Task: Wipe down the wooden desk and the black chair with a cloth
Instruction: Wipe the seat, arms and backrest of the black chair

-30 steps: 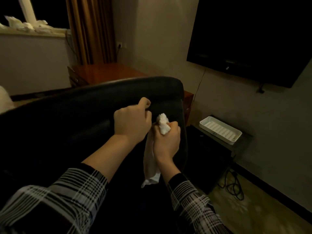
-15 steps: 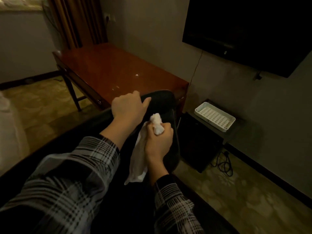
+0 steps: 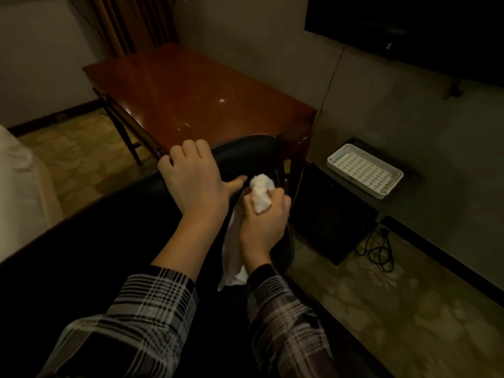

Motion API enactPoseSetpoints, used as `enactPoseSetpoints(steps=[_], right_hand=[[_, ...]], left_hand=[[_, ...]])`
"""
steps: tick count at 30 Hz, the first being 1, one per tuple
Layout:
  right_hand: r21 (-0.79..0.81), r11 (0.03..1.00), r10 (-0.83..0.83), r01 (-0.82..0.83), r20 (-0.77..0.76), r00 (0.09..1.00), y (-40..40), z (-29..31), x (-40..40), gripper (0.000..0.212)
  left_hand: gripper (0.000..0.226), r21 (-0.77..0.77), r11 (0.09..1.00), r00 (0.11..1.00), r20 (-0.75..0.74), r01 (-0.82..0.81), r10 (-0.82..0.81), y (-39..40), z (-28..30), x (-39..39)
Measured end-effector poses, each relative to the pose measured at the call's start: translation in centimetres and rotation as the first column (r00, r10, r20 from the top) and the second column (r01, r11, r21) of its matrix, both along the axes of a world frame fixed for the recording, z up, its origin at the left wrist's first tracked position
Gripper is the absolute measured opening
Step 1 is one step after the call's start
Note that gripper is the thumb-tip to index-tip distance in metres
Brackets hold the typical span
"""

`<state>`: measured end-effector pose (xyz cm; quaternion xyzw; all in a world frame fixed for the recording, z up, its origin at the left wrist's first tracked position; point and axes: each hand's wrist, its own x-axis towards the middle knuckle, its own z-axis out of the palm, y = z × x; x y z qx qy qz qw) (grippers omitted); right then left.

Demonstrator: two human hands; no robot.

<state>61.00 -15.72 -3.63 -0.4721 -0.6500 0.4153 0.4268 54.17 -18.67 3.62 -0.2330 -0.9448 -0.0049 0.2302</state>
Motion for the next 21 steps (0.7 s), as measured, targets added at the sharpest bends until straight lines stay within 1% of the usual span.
enactPoseSetpoints(steps=[2,5,10,12,14,16,18,19,21], right_hand=[[-0.058,0.998,-0.021,0.021,0.006,1.000,2.3,0.2,0.2,0.026],[-0.240,0.956,-0.185,0.166,-0.059,0.981,5.4,0.7,-0.4,0.023],[-0.295,0.912,-0.327,0.287,-0.098,0.940,4.8,-0.2,-1.2,0.025],[-0.324,0.894,-0.356,0.309,-0.099,0.929,4.3,-0.7,-0.7,0.026],[-0.310,0.913,-0.299,0.265,-0.068,0.952,3.4,-1.9,0.3,0.025],[-0.322,0.930,-0.205,0.178,-0.050,0.977,2.5,-3.8,1.5,0.023],[-0.362,0.924,-0.164,0.122,-0.087,0.983,1.9,-5.3,2.8,0.032],[-0.362,0.925,-0.151,0.112,-0.081,0.985,1.9,-5.7,3.2,0.033],[-0.327,0.938,-0.115,0.118,0.029,0.993,1.9,-6.0,3.6,0.024]], left_hand=[[0.081,0.023,1.000,1.000,0.003,0.005,-0.005,0.3,-0.1,0.2],[0.082,0.052,0.998,0.999,0.015,0.031,-0.032,0.8,-0.2,-0.2],[0.084,0.095,0.993,0.998,-0.003,0.063,-0.063,0.7,-0.8,-0.3],[0.084,0.112,0.991,0.997,0.008,0.069,-0.070,0.4,-0.7,0.0],[0.083,0.150,0.985,0.996,0.031,0.081,-0.087,0.2,-0.6,0.1],[0.082,0.176,0.981,0.995,0.038,0.081,-0.089,0.1,-0.5,0.0],[0.084,0.178,0.981,0.996,0.036,0.078,-0.086,0.0,-0.5,0.2],[0.085,0.174,0.981,0.996,0.035,0.080,-0.087,-0.2,-0.5,0.3],[0.088,0.152,0.985,0.996,0.033,0.078,-0.084,-0.8,-0.3,0.5]])
